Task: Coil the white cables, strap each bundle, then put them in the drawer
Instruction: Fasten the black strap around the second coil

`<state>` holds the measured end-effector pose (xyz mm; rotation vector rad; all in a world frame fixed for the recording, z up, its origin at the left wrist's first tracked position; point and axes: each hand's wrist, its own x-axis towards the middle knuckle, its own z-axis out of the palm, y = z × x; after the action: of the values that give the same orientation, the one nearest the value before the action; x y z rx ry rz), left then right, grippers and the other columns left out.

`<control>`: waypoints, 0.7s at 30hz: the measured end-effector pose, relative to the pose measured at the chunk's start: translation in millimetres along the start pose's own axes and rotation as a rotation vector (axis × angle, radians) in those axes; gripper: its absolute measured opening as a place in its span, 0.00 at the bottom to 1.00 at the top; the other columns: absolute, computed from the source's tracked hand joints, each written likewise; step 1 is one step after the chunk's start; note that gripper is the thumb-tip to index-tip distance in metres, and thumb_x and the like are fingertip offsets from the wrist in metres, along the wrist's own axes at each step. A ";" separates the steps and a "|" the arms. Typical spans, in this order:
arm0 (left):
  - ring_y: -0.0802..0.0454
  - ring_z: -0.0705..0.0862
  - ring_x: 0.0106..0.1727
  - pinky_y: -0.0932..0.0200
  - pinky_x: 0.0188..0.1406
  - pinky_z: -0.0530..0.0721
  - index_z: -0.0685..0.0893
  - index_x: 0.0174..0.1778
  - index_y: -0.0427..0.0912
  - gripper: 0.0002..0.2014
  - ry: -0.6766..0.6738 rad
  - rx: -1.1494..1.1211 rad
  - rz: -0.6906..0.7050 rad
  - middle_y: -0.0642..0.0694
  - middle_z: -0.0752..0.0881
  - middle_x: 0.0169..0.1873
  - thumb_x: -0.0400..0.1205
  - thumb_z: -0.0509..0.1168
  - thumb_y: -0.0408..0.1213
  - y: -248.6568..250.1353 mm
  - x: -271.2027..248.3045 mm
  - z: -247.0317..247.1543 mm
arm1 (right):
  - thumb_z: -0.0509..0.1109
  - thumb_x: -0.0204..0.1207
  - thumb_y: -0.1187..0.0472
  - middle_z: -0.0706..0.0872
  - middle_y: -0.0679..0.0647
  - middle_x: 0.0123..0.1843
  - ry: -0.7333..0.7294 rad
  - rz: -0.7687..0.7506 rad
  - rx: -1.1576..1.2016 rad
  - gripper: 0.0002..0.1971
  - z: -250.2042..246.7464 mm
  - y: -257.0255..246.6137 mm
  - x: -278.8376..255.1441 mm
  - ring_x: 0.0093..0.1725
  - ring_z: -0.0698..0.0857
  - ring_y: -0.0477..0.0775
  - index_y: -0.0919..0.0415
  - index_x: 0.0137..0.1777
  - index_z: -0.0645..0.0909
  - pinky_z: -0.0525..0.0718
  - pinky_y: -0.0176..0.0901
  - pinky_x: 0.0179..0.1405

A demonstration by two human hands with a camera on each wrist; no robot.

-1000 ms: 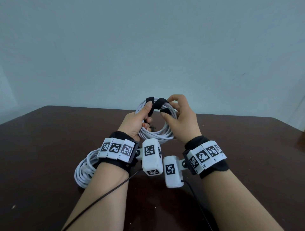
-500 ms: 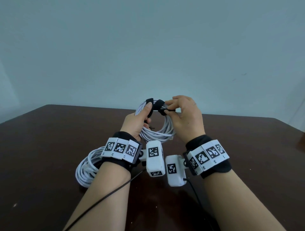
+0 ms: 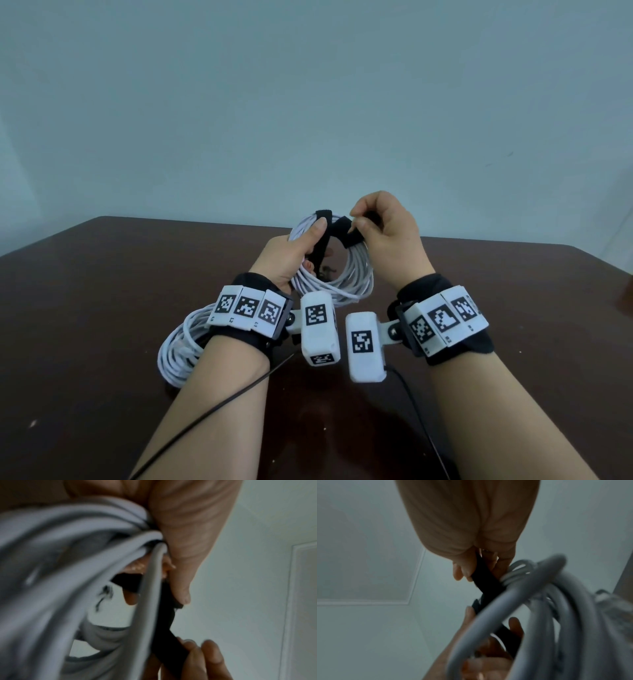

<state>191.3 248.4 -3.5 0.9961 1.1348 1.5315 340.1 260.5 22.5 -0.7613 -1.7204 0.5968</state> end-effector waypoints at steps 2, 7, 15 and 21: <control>0.57 0.72 0.14 0.62 0.22 0.71 0.85 0.26 0.43 0.16 -0.029 0.009 0.015 0.49 0.81 0.18 0.76 0.72 0.48 0.5 -0.9 2.6 | 0.57 0.79 0.75 0.81 0.47 0.40 -0.013 0.001 -0.020 0.17 2.2 1.1 -1.4 0.41 0.80 0.45 0.51 0.41 0.75 0.80 0.30 0.44; 0.50 0.80 0.20 0.60 0.26 0.81 0.83 0.36 0.38 0.13 -0.073 0.017 0.033 0.42 0.83 0.26 0.76 0.72 0.44 0.7 -4.0 8.6 | 0.51 0.81 0.75 0.80 0.57 0.48 -0.028 0.017 -0.055 0.14 5.6 5.8 -0.3 0.46 0.80 0.50 0.59 0.49 0.76 0.78 0.37 0.47; 0.46 0.88 0.40 0.49 0.49 0.87 0.87 0.47 0.32 0.14 -0.128 0.169 0.174 0.35 0.90 0.41 0.75 0.73 0.41 -0.4 -7.8 13.2 | 0.65 0.72 0.65 0.75 0.59 0.60 -0.153 0.138 -0.469 0.26 -1.3 7.3 0.5 0.56 0.80 0.59 0.57 0.72 0.70 0.79 0.49 0.56; 0.52 0.87 0.33 0.64 0.39 0.85 0.87 0.41 0.39 0.04 -0.228 0.233 0.270 0.42 0.88 0.29 0.76 0.72 0.36 4.6 -13.6 11.8 | 0.67 0.74 0.56 0.69 0.52 0.51 -0.070 0.137 -0.662 0.07 -5.8 4.1 -0.6 0.42 0.80 0.60 0.55 0.50 0.77 0.77 0.45 0.42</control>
<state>204.5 236.8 2.8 1.4930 1.0643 1.4676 346.6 262.9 20.7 -1.3385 -1.9587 0.1280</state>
